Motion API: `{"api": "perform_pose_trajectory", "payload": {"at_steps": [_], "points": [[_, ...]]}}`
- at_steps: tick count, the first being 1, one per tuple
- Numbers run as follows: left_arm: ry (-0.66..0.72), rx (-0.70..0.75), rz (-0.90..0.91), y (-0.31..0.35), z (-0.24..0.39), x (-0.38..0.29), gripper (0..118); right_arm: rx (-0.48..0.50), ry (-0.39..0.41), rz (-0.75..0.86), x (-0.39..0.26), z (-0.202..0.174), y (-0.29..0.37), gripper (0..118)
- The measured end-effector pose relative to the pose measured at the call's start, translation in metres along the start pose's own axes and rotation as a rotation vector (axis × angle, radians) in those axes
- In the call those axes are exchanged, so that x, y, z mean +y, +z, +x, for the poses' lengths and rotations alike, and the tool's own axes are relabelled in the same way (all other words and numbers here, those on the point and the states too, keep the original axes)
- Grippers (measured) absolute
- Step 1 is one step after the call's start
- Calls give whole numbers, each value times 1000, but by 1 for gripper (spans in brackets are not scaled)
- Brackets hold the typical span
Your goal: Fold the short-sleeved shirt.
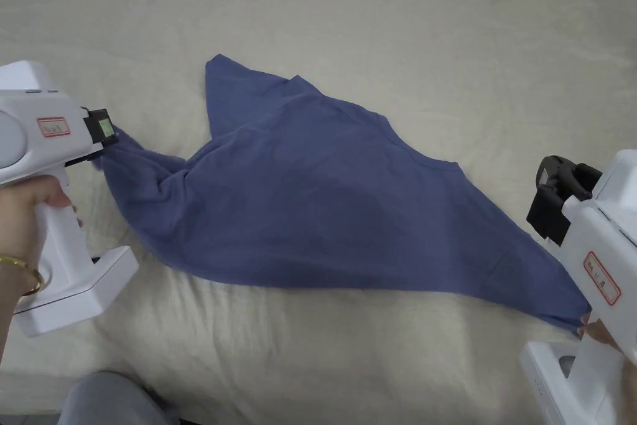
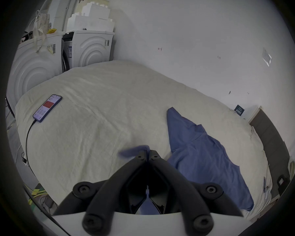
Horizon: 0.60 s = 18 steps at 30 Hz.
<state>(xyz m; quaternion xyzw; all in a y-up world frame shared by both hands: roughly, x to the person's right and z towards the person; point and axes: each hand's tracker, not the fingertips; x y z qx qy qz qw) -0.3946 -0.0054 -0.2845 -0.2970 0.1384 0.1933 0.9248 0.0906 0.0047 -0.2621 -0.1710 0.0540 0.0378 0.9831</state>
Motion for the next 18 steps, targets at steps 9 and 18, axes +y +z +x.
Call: {"api": "perform_pose_trajectory", "payload": {"at_steps": [9,18], "points": [[-14,-2,25,9,-2,-4,0,216,-70,-99,72,-15,-68,114],[47,-1,30,8,-17,-11,0,332,120,-265,154,-100,-203,114]]}}
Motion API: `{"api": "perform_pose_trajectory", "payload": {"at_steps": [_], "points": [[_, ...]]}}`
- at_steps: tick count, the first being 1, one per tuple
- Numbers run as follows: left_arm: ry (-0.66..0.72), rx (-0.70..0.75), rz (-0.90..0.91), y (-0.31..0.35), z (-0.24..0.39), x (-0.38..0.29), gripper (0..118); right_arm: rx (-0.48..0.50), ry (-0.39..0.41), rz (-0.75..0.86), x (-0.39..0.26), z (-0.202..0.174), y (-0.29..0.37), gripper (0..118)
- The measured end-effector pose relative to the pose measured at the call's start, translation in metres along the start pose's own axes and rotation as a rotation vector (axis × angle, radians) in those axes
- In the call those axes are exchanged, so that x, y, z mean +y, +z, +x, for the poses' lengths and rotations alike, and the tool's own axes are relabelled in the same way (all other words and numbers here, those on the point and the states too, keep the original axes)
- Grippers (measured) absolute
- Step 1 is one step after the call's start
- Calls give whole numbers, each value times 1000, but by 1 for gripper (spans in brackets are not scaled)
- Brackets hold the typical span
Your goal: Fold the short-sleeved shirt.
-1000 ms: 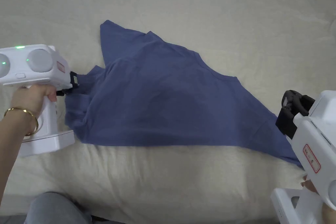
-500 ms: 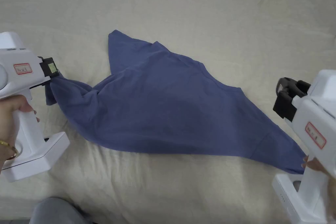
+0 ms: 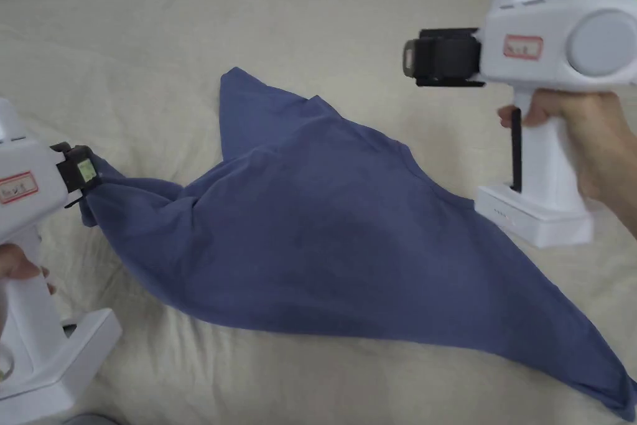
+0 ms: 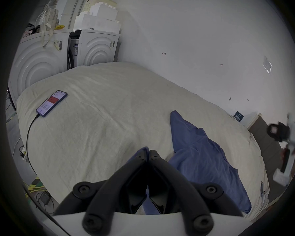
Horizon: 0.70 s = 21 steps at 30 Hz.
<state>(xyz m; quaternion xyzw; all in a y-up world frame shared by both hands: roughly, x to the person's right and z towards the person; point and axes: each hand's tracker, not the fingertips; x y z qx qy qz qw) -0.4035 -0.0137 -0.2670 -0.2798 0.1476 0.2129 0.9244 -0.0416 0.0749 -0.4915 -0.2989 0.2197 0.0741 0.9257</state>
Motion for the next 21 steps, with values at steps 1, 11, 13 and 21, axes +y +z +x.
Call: {"api": "perform_pose_trajectory", "payload": {"at_steps": [1,11,13,21], "points": [[7,3,4,1,-1,-1,0,12,9,-11,8,-5,-15,114],[73,27,35,3,-11,-6,0,40,56,-351,42,-46,-205,114],[83,37,39,3,-12,-8,0,48,26,-408,39,-47,-234,114],[127,52,43,-2,-17,-13,0,61,39,-539,17,-46,-308,109]]}}
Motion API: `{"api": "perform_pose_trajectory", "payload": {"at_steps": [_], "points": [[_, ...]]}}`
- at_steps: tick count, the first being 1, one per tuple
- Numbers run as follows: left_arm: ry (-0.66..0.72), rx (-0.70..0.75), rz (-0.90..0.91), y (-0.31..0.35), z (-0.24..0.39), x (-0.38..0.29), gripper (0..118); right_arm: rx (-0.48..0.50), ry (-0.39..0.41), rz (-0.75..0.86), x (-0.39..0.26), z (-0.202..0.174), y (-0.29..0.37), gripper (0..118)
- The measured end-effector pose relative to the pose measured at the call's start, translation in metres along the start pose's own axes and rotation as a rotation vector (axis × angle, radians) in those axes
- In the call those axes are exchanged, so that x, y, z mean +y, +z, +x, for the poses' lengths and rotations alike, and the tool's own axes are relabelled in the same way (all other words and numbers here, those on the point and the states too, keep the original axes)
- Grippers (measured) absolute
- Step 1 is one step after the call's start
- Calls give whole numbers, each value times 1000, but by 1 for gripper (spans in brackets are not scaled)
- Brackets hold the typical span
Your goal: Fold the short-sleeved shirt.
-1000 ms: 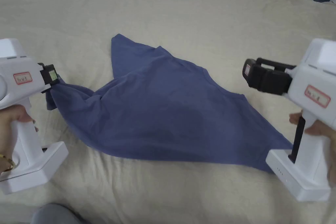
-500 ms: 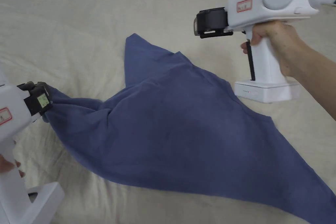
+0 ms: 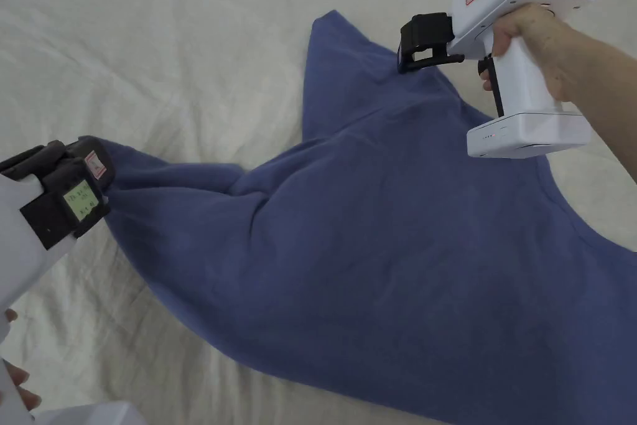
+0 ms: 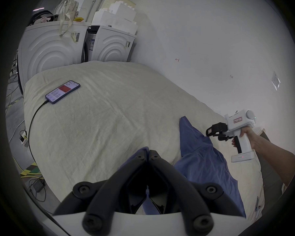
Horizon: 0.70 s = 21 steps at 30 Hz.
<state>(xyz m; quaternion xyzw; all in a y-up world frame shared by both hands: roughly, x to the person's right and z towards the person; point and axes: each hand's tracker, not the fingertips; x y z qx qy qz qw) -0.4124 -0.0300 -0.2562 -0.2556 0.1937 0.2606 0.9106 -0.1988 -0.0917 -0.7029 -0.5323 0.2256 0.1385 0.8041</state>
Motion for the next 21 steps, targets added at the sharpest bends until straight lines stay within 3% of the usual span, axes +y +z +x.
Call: {"api": "perform_pose_trajectory", "payload": {"at_steps": [2,4,6,8,10,11,16,21], "points": [[5,5,1,-2,0,-2,0,4,18,-17,2,-1,-10,105],[10,6,-1,-4,-1,-2,0,2,27,-25,3,-2,-15,89],[15,6,-3,-5,-1,-3,0,-1,31,-25,-2,-5,-11,57],[13,8,-8,-6,0,-3,0,35,10,-28,-3,-5,-11,45],[12,8,-9,-6,0,-4,0,38,16,-21,-3,-8,-9,12],[11,9,-9,-6,0,-4,0,37,17,-14,-3,-8,-6,2],[10,16,-17,-4,1,-4,0,28,-2,8,-1,-10,23,0],[18,16,-8,2,6,1,0,42,47,82,-9,-7,89,0]]}}
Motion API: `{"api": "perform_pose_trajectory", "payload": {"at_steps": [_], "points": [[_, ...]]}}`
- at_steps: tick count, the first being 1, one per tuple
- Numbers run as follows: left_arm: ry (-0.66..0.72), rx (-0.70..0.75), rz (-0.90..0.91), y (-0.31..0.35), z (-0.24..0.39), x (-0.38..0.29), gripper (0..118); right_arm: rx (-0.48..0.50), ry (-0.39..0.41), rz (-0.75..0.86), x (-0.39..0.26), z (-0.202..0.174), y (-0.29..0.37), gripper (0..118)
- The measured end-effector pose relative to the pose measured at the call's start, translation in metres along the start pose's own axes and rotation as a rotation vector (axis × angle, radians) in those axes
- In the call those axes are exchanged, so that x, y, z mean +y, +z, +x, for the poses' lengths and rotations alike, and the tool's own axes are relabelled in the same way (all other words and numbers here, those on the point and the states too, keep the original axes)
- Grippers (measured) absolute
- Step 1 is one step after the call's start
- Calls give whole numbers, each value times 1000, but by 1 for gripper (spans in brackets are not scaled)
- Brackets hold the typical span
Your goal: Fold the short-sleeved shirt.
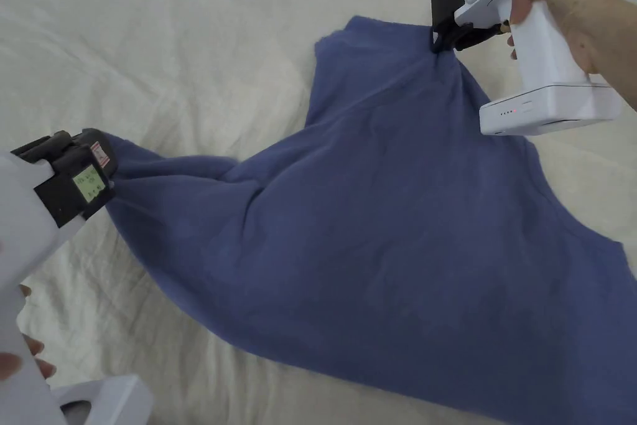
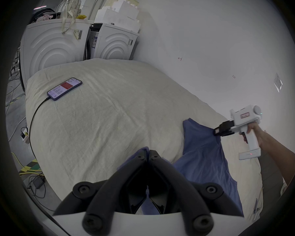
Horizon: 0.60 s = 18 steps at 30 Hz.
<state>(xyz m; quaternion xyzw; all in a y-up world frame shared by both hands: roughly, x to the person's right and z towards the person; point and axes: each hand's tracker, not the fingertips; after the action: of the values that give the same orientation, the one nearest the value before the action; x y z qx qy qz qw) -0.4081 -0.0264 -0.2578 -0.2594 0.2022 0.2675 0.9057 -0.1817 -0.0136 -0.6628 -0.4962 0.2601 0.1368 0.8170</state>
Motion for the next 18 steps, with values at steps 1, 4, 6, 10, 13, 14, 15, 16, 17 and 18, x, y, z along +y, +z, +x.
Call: {"api": "perform_pose_trajectory", "payload": {"at_steps": [1,4,6,10,13,14,15,16,17,18], "points": [[2,-1,3,2,1,1,0,14,0,16,-2,2,15,0],[7,-11,18,9,7,7,0,28,-7,62,-15,9,67,0],[-1,-17,38,14,13,12,0,9,5,104,-28,14,106,0],[0,-38,65,26,23,27,0,-8,-23,174,-59,31,179,0],[-1,-64,90,39,32,45,0,-32,-66,245,-92,48,237,0],[-6,-72,94,42,36,50,0,-41,-82,261,-103,53,254,0],[-13,-78,100,46,40,57,0,-52,-101,286,-116,60,273,0],[-15,-90,106,50,43,62,0,-61,-109,304,-126,65,287,0],[-14,-112,116,55,47,69,0,-76,-123,330,-139,71,305,0],[-16,-129,121,61,51,75,0,-86,-141,350,-152,77,321,0]]}}
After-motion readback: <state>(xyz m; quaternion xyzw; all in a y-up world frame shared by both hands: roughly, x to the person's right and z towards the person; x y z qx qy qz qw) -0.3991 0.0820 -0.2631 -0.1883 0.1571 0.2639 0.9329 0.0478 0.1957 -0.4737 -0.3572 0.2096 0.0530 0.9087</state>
